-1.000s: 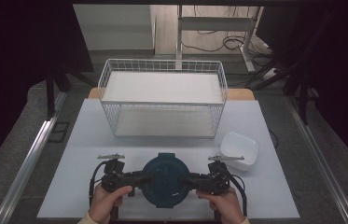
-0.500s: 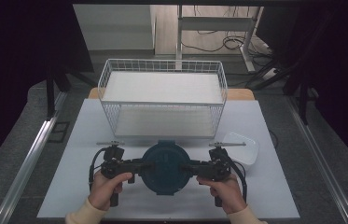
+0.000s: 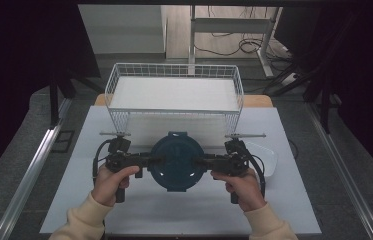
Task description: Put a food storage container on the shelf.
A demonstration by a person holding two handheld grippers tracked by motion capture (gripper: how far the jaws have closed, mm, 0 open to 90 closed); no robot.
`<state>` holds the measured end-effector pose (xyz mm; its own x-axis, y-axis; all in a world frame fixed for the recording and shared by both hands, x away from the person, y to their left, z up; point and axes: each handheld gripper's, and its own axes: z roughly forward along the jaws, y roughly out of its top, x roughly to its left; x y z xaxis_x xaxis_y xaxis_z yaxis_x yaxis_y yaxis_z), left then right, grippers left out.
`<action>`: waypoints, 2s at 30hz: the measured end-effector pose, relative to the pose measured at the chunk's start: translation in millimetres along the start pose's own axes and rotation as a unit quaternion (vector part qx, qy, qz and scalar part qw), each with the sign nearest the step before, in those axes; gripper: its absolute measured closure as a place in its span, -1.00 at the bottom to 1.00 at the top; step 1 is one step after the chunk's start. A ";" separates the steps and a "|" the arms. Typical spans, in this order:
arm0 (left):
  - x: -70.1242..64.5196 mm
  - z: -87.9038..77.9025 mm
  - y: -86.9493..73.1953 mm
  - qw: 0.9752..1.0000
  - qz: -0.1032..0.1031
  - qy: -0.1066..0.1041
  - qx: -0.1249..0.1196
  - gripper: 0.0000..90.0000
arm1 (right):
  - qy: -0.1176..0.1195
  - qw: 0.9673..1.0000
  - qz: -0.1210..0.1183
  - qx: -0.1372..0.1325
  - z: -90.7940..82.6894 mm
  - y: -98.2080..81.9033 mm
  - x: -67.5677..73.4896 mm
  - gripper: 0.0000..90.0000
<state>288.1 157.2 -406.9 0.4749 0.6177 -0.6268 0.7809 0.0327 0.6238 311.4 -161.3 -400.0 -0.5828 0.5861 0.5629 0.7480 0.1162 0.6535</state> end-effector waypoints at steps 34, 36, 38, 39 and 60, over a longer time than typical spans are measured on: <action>-20.8 -24.4 77.2 0.999 0.027 -0.007 -0.023 -0.15 | 0.002 0.999 -0.034 -0.026 -19.5 80.4 23.2 -0.05; -21.6 -25.2 81.5 0.999 0.028 -0.007 -0.024 -0.15 | 0.001 0.999 -0.037 -0.028 -21.6 87.4 25.0 -0.05; -23.2 -26.6 87.9 0.999 0.030 -0.008 -0.025 -0.15 | 0.001 0.999 -0.039 -0.029 -23.0 91.9 25.8 -0.05; -23.2 -26.6 87.9 0.999 0.030 -0.008 -0.025 -0.15 | 0.002 0.999 -0.039 -0.030 -23.4 94.2 26.2 -0.05; -22.5 -28.7 131.6 0.999 0.034 -0.009 -0.025 -0.14 | 0.001 0.999 -0.041 -0.029 -24.2 135.6 24.5 -0.05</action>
<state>368.6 170.2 -297.3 0.5333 0.6057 -0.5906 0.7262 0.0303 0.6868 390.9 -150.6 -285.3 -0.6425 0.5748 0.5067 0.6773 0.1166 0.7264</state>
